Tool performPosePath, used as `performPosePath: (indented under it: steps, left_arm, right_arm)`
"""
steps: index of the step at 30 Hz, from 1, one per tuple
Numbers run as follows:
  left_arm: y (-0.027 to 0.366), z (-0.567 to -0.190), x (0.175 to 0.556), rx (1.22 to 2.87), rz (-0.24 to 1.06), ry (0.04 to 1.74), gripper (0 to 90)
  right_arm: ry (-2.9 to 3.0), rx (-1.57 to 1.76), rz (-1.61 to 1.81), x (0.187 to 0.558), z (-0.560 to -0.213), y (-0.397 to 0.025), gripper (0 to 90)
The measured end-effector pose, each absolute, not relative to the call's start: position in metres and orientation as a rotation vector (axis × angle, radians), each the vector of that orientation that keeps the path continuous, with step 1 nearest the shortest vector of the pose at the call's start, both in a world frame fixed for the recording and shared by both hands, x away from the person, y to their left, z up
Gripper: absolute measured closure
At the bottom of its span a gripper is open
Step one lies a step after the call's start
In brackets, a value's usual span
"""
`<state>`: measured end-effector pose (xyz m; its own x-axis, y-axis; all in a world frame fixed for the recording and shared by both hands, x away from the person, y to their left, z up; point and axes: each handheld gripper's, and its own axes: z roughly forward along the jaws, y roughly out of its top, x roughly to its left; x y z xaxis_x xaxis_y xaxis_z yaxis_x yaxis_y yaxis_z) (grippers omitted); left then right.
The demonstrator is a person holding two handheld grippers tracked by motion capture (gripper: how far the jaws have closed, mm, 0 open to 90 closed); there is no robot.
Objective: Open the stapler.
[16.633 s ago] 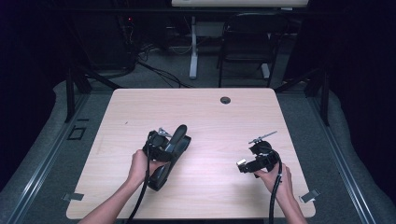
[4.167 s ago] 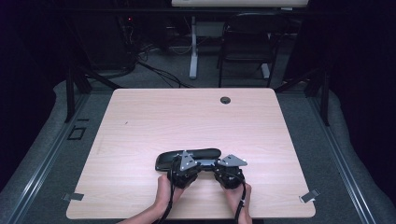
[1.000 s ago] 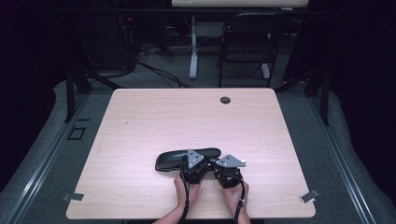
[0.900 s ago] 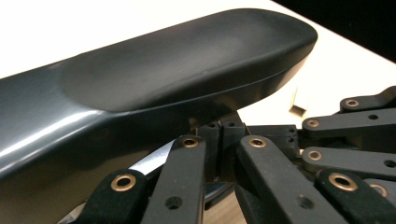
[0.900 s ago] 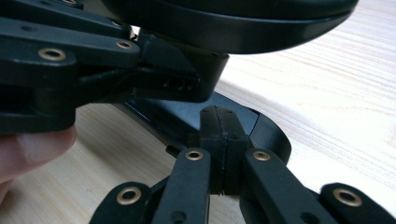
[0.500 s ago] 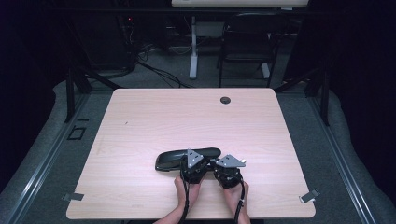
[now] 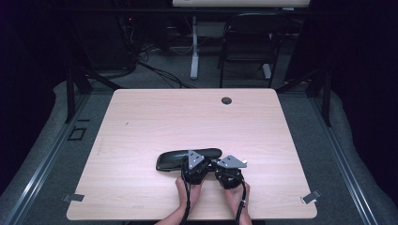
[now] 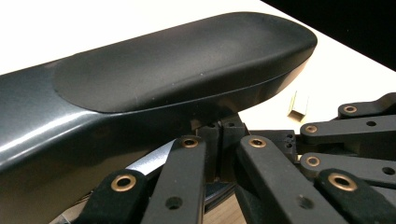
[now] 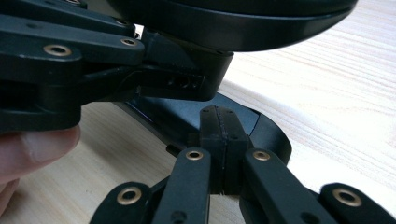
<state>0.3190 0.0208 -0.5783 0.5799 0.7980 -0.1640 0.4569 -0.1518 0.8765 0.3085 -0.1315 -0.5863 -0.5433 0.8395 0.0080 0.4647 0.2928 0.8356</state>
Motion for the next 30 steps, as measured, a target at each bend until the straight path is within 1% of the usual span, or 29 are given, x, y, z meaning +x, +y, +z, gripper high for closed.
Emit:
performPosePath:
  steps: [8,13,26,27,28,30]
  left_arm:
    - [0.021,-0.579,0.319,1.784,0.426,1.026,90.0]
    - [0.009,-0.577,0.319,1.821,0.419,0.984,90.0]
    - [0.012,-0.578,0.318,1.764,0.443,0.991,90.0]
    - [0.013,-0.57,0.316,1.718,0.502,0.963,90.0]
    - [0.016,-0.551,0.316,1.659,0.556,0.914,90.0]
    - [0.022,-0.53,0.322,1.643,0.585,0.902,90.0]
  right_arm:
    - [2.114,1.166,1.143,0.308,-0.587,-0.13,90.0]
    - [2.115,1.17,1.149,0.309,-0.587,-0.13,90.0]
    - [2.129,1.167,1.158,0.309,-0.587,-0.132,90.0]
    - [2.125,1.171,1.16,0.309,-0.587,-0.132,90.0]
    - [2.126,1.173,1.162,0.309,-0.587,-0.132,90.0]
    - [2.133,1.16,1.153,0.309,-0.587,-0.132,90.0]
